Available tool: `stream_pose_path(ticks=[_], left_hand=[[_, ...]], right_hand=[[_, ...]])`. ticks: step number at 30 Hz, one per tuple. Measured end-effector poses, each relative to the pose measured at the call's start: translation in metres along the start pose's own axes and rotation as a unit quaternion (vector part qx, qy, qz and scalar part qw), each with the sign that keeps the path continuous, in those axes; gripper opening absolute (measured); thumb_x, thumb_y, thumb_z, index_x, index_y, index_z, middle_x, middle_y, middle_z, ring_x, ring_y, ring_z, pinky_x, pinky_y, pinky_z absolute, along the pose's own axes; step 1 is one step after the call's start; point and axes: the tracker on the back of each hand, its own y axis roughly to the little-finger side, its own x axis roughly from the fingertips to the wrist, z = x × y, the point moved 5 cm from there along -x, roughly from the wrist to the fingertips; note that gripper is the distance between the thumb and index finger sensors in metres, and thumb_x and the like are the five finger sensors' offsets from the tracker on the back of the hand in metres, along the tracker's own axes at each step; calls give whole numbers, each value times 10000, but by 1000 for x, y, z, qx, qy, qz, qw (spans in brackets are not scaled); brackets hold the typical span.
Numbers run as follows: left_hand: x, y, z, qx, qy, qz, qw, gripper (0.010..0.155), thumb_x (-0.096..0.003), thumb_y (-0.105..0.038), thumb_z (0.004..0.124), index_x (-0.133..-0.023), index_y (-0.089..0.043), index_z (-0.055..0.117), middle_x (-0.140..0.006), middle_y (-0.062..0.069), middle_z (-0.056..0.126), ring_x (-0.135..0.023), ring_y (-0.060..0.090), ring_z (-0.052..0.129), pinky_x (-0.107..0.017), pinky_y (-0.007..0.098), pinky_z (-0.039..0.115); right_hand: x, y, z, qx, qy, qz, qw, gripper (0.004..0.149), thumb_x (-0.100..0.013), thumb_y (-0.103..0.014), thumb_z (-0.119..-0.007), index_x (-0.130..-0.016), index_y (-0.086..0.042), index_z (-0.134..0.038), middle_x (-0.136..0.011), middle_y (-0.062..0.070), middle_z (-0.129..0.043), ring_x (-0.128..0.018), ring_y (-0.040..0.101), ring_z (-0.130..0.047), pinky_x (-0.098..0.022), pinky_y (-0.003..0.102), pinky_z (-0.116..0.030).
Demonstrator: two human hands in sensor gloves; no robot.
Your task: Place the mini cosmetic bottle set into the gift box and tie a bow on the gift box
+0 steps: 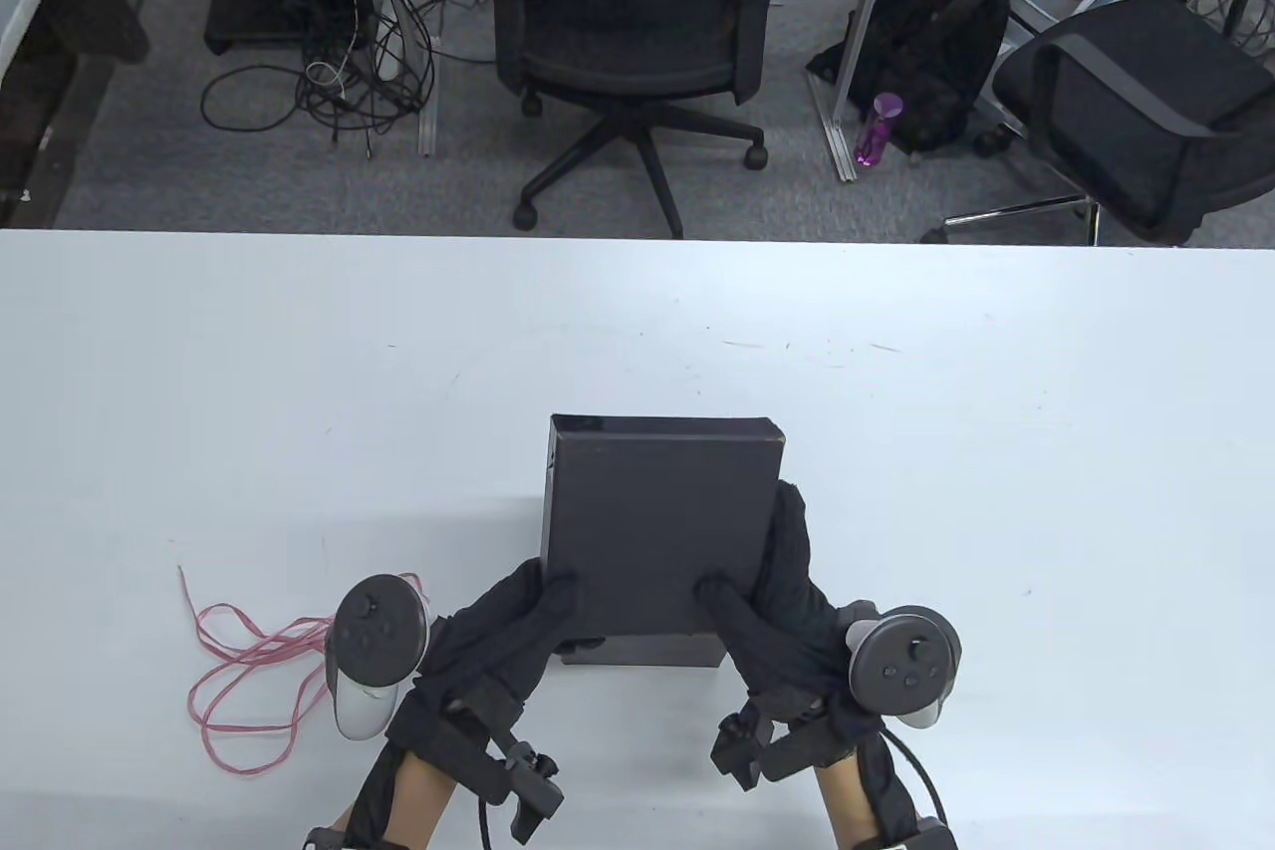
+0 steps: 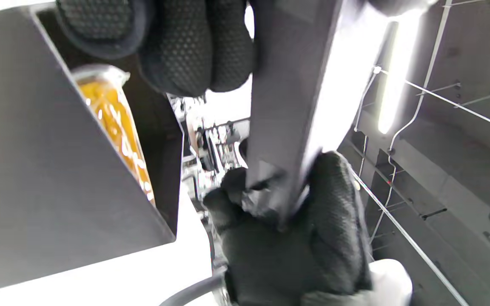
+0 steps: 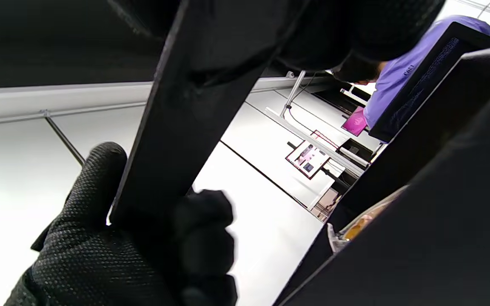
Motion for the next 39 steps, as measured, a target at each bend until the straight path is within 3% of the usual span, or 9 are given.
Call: stream_pose_path(ticks=[2,5,9,12,18,25,28,32,39], left_hand=[[1,-7,1,-24,-17,28,999,819,-614,-589,489,-1136,29,364,-1116,318,504,-867,460,774,-603,537,745],[4,-15,7,-92,-35,66,993,874,-630,-527,467,-1141,79,99,-1141,411,240,-1014,615,490,-690,702,583],[3,-14,16,-116,-16,53,992,863,-642,-496,452,-1126,103,64,-1069,473,19,-965,713,159,-677,797,391],[1,-6,24,-120,8,21,993,869,-646,-490,445,-1117,139,73,-1047,485,-13,-940,731,111,-668,805,368],[-3,12,31,-125,34,-26,991,886,-645,-496,445,-1110,166,84,-1037,502,-8,-924,757,105,-663,808,372],[-4,22,32,-143,49,-68,986,883,-647,-493,443,-1108,182,108,-1027,546,56,-909,801,158,-658,808,406],[-5,27,30,-139,51,-81,986,870,-651,-485,435,-1101,189,118,-1030,585,257,-894,839,328,-631,811,505],[-6,33,21,-102,36,-86,990,828,-655,-458,425,-1110,161,119,-1019,572,368,-893,811,487,-623,787,584],[-7,39,17,-144,14,-96,985,743,-655,-401,409,-1129,124,182,-1030,490,487,-883,698,669,-627,700,684]], right_hand=[[1,2,-1,-14,7,-12,1000,794,-655,-356,-512,-1083,80,-4,-982,407,-518,-627,355,-763,-482,545,-683],[1,2,0,9,18,-23,1000,770,-656,-336,-483,-1080,142,-52,-971,442,-490,-640,415,-733,-475,591,-649],[2,4,3,14,19,-38,999,798,-674,-357,-472,-1078,204,-73,-1048,532,-217,-851,705,-362,-509,846,-335],[3,16,5,3,22,-90,996,765,-673,-304,-497,-1078,231,-132,-1038,562,-172,-840,778,-241,-496,869,-316],[5,41,-1,8,-16,-168,986,746,-670,-262,-501,-1064,264,-149,-1021,586,-195,-820,811,-253,-507,866,-346],[7,56,-7,6,-40,-199,979,745,-669,-255,-503,-1058,279,-159,-1017,590,-209,-817,813,-263,-509,864,-346],[7,60,-11,4,-49,-200,978,744,-669,-257,-494,-1058,277,-153,-1019,588,-204,-820,811,-260,-508,867,-343],[8,61,-17,0,-63,-193,979,756,-673,-282,-477,-1060,268,-132,-1030,578,-193,-833,802,-249,-512,870,-335],[9,61,-18,11,-68,-187,980,768,-676,-320,-479,-1079,235,-134,-1054,555,-215,-851,788,-253,-518,873,-326]])
